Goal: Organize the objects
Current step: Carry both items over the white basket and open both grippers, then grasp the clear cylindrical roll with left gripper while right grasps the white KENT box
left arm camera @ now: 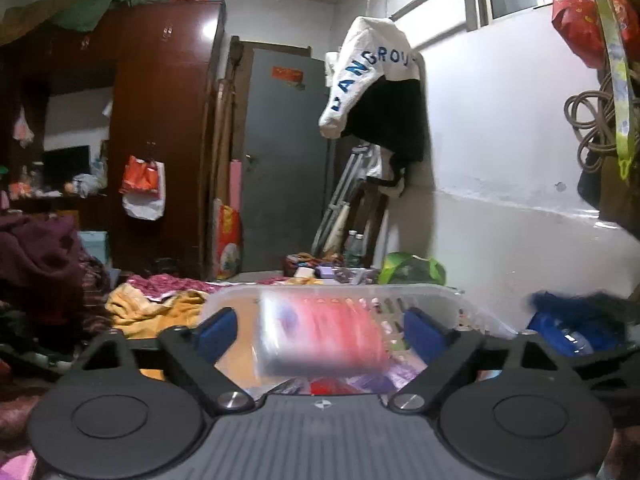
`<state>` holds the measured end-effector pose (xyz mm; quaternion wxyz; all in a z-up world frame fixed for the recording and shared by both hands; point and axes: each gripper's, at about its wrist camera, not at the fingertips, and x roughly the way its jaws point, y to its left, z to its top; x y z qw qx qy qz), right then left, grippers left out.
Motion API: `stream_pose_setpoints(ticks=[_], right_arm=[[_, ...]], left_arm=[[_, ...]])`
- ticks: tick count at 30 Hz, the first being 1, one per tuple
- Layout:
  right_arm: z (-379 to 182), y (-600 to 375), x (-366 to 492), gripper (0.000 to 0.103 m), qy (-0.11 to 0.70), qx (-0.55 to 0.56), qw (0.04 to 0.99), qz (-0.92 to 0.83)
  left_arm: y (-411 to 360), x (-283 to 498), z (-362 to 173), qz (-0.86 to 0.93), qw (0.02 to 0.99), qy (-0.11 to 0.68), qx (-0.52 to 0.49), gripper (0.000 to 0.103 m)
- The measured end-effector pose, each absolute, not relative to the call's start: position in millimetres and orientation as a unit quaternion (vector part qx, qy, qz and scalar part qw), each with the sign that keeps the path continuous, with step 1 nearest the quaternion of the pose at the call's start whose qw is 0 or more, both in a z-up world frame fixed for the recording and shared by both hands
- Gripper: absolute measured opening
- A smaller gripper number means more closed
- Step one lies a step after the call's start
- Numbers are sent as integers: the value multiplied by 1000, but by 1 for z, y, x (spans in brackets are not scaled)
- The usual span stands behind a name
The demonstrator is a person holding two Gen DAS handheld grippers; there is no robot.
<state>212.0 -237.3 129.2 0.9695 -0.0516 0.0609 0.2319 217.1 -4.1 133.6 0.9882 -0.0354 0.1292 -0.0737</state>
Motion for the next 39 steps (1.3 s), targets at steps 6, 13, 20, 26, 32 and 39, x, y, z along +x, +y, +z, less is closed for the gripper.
stream_pose_setpoints(ticks=[6,13,20,26,32,39], right_arm=[[100,-284,146,103,89,39,971,218],[52,-304,117,99,130,60,949,282],[48,-274,115,74,133,-23,951,277],[40,-272,117,49,142,-53,950,273],[37,-269,118,45,141,-61,951,267],[36,-284,107,43,87,-18,962,260]], left_arm=[[-1,145,108,-101,990,99,-26,94],[-19,132,60,-112,983,147,10,94],[-27,144,48,-99,979,179,-6,89],[-36,156,38,-86,975,204,6,59],[-37,152,36,-95,975,201,12,52],[-26,138,35,-106,981,158,-27,51]])
